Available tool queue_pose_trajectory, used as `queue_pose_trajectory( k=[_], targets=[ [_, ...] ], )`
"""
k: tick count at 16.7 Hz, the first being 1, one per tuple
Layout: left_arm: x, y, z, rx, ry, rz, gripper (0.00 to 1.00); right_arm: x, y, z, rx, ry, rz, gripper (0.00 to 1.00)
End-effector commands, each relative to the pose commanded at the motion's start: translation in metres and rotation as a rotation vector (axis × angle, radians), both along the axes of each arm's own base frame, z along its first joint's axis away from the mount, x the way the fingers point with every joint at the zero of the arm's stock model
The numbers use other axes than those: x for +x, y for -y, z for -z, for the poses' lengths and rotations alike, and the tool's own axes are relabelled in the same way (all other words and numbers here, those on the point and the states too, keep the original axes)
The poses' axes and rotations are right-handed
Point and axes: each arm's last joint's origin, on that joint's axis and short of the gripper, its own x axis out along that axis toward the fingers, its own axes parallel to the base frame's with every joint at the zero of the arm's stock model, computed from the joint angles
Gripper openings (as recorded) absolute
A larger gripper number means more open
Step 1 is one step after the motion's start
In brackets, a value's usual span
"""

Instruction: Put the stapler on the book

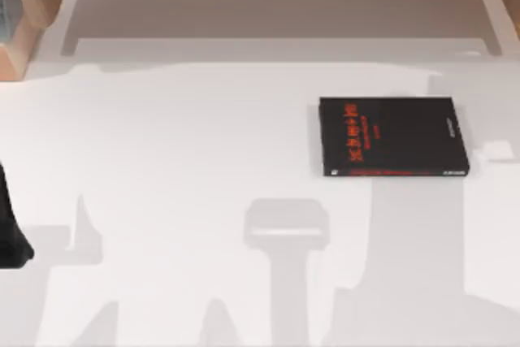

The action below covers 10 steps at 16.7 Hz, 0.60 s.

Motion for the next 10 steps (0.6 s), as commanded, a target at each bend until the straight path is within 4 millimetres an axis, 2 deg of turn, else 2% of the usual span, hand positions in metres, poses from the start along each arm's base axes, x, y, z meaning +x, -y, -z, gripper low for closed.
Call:
queue_pose_trajectory(
  k=[3,6,8,10],
  targets=[
    [0.000,0.000,0.000,0.000,0.000,0.000,1.00,-0.006,-0.001,-0.014,-0.012,0.033,0.171,0.00],
    [0.000,0.000,0.000,0.000,0.000,0.000,1.00,-0.016,-0.014,-0.038,-0.022,0.079,0.283,0.00],
    [0.000,0.000,0.000,0.000,0.000,0.000,1.00,-0.022,-0.037,-0.054,-0.023,0.087,0.301,0.00],
    [0.000,0.000,0.000,0.000,0.000,0.000,1.00,-0.028,-0.073,-0.063,-0.017,0.069,0.268,0.00]
  ],
)
